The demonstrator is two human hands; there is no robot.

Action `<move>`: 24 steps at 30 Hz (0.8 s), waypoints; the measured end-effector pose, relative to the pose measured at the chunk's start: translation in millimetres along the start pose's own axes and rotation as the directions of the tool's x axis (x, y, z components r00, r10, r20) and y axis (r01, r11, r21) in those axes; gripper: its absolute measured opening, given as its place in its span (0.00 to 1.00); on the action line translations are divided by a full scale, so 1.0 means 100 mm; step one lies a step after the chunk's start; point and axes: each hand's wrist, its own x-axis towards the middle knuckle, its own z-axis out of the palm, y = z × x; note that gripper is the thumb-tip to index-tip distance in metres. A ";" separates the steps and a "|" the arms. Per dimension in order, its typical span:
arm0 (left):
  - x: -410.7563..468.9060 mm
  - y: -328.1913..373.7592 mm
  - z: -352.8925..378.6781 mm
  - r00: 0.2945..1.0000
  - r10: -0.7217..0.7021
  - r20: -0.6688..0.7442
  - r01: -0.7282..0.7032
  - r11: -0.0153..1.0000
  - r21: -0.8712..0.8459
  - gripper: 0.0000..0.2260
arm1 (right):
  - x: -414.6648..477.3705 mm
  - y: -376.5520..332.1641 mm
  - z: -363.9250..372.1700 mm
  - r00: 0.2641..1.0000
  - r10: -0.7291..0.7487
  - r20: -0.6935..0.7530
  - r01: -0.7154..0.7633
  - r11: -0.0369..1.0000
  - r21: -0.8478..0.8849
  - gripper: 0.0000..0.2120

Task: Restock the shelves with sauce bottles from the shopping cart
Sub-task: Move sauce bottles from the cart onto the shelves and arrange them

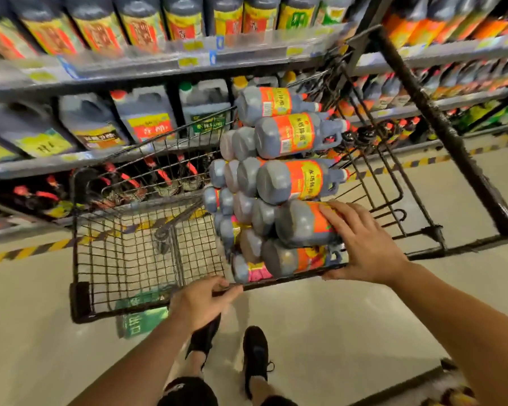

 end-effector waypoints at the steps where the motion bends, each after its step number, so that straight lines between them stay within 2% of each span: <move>1: -0.02 -0.01 0.01 0.998 -0.007 -0.057 0.009 1.000 0.021 0.40 | 0.01 0.03 0.02 1.000 -0.007 -0.005 0.007 1.000 0.017 0.62; 4: -0.05 -0.02 0.02 0.987 0.021 -0.161 -0.004 0.994 0.106 0.38 | 0.05 0.11 0.10 0.999 -0.046 -0.023 0.048 0.997 0.065 0.62; 10: -0.01 -0.04 0.05 0.987 0.017 -0.162 0.007 0.989 0.147 0.40 | 0.08 0.18 0.29 0.987 -0.105 -0.125 0.119 0.987 0.107 0.60; 15: -0.02 -0.14 0.05 0.972 -0.026 -0.233 0.055 0.991 0.120 0.39 | 0.09 0.11 0.31 0.983 -0.103 -0.153 0.119 0.988 0.099 0.61; 24: -0.21 -0.42 -0.09 0.954 0.034 -0.298 0.018 0.985 0.171 0.38 | 0.12 -0.27 0.35 0.980 -0.114 -0.165 0.126 0.990 0.063 0.59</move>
